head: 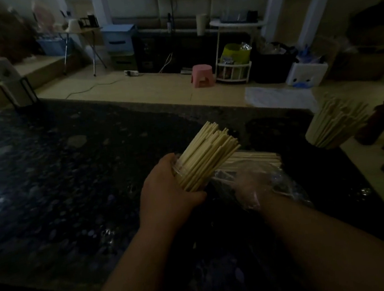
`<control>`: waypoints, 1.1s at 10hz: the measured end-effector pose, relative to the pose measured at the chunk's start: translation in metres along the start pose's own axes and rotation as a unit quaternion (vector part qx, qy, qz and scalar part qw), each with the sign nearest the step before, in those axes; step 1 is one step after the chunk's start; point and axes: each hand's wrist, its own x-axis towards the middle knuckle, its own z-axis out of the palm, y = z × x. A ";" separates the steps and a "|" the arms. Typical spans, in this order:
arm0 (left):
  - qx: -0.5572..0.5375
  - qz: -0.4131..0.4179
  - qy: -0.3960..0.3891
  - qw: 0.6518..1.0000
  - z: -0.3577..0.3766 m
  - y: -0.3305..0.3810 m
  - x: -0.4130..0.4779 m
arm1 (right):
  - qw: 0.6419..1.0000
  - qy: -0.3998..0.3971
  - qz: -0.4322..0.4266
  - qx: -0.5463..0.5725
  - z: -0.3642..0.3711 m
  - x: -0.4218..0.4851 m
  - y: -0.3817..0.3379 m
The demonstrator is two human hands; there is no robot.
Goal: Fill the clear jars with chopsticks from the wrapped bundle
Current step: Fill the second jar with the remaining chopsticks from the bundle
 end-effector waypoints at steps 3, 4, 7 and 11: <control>0.000 0.007 0.016 1.000 -0.007 0.007 -0.011 | 0.990 0.018 -0.051 -0.132 0.000 -0.050 0.006; 0.005 0.012 0.015 1.000 -0.009 0.010 -0.015 | 0.997 0.054 -0.031 -0.049 -0.004 -0.071 -0.007; 0.026 -0.007 -0.008 1.000 -0.015 0.023 -0.030 | 0.996 0.069 -0.031 -0.046 0.004 -0.135 -0.005; 0.067 0.036 -0.005 0.997 -0.017 0.026 -0.048 | 0.988 0.078 -0.129 -0.018 -0.041 -0.224 0.012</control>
